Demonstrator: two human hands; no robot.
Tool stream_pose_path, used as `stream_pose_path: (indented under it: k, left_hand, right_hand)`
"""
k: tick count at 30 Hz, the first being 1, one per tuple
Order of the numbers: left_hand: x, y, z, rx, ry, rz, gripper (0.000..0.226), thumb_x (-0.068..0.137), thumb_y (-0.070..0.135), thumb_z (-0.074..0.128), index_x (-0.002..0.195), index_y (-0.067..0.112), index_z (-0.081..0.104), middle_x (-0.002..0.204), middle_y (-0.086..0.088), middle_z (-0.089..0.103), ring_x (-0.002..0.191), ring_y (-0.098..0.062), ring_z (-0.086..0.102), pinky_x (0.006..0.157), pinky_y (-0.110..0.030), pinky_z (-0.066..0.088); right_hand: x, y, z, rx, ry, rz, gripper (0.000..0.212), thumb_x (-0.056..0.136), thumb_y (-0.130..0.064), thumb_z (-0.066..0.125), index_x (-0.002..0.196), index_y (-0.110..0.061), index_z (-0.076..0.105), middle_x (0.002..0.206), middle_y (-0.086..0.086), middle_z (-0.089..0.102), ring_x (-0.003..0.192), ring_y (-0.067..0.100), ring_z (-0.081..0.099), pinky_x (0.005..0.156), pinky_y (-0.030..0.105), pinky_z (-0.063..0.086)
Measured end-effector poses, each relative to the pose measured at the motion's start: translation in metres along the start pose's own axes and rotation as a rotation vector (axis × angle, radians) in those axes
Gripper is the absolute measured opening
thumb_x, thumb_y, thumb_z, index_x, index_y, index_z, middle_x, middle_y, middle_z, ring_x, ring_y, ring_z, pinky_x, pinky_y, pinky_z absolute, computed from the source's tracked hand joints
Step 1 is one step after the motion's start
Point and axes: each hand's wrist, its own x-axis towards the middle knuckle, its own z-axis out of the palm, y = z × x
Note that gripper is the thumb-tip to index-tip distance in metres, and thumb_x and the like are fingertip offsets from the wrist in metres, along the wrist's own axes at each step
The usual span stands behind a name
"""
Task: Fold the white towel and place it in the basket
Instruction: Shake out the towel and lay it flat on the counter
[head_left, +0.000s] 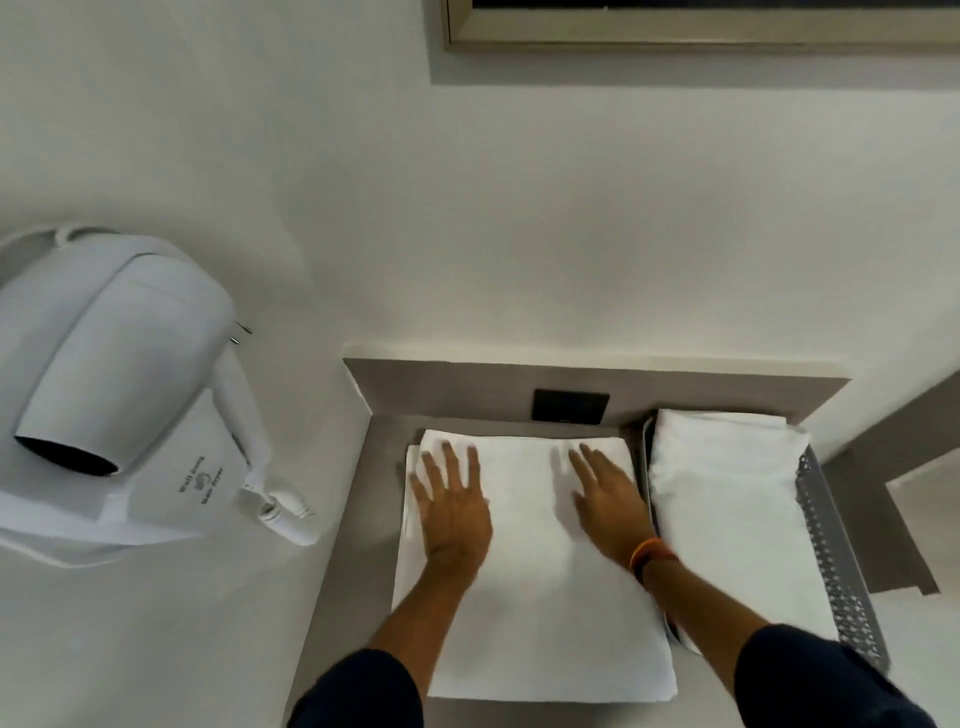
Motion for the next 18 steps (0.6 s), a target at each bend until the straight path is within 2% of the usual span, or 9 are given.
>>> stream_pose_path:
  k: [2, 4, 7, 10, 15, 18]
  left_hand:
    - [-0.026, 0.013, 0.03, -0.104, -0.018, 0.113, 0.076, 0.099, 0.053, 0.044, 0.162, 0.024, 0.014, 0.169, -0.014, 0.007, 0.155, -0.043, 0.008, 0.122, -0.066, 0.012]
    - [-0.054, 0.019, 0.056, -0.165, -0.05, 0.168, 0.07, 0.099, 0.058, 0.038, 0.16, 0.029, 0.022, 0.169, -0.008, 0.012, 0.156, -0.037, 0.014, 0.121, -0.066, 0.016]
    - [-0.079, 0.015, 0.082, -0.196, -0.015, 0.185, 0.069, 0.1, 0.061, 0.036, 0.16, 0.032, 0.022, 0.17, -0.005, 0.014, 0.157, -0.032, 0.012, 0.121, -0.064, 0.016]
    - [-0.08, 0.01, 0.09, -0.218, 0.017, 0.207, 0.07, 0.099, 0.061, 0.038, 0.16, 0.032, 0.02, 0.171, -0.003, 0.013, 0.158, -0.03, 0.01, 0.121, -0.064, 0.015]
    - [-0.056, 0.006, 0.094, -0.214, -0.005, 0.212, 0.072, 0.098, 0.063, 0.036, 0.161, 0.033, 0.017, 0.171, -0.001, 0.01, 0.158, -0.028, 0.007, 0.124, -0.061, 0.009]
    - [-0.031, -0.005, 0.083, -0.139, -0.062, 0.249, 0.071, 0.099, 0.066, 0.025, 0.161, 0.035, 0.009, 0.171, 0.002, 0.002, 0.158, -0.025, -0.002, 0.125, -0.059, 0.005]
  right_hand:
    - [-0.034, 0.001, 0.038, -0.068, -0.13, -0.027, 0.068, 0.105, -0.041, 0.033, 0.162, -0.019, 0.002, 0.17, 0.007, -0.006, 0.157, 0.028, -0.001, 0.128, 0.051, 0.01]
    - [-0.069, -0.001, 0.071, -0.097, -0.146, 0.0, 0.069, 0.104, -0.054, 0.021, 0.161, -0.026, -0.007, 0.169, 0.002, -0.018, 0.157, 0.025, -0.012, 0.127, 0.055, 0.0]
    - [-0.104, -0.005, 0.096, -0.095, -0.065, 0.057, 0.072, 0.101, -0.061, 0.021, 0.162, -0.028, 0.0, 0.171, -0.001, -0.008, 0.158, 0.023, -0.006, 0.125, 0.059, 0.004]
    - [-0.105, -0.006, 0.099, -0.09, -0.059, 0.06, 0.074, 0.1, -0.062, 0.024, 0.162, -0.028, 0.005, 0.172, 0.0, -0.002, 0.158, 0.024, -0.002, 0.123, 0.063, 0.009]
    - [-0.081, -0.004, 0.096, -0.088, -0.091, 0.045, 0.075, 0.099, -0.062, 0.026, 0.162, -0.027, 0.005, 0.172, 0.002, -0.001, 0.158, 0.026, -0.003, 0.123, 0.064, 0.01]
    - [-0.059, -0.004, 0.089, -0.126, -0.141, 0.047, 0.078, 0.098, -0.066, 0.019, 0.162, -0.026, -0.002, 0.17, 0.004, -0.011, 0.157, 0.027, -0.009, 0.123, 0.065, 0.003]
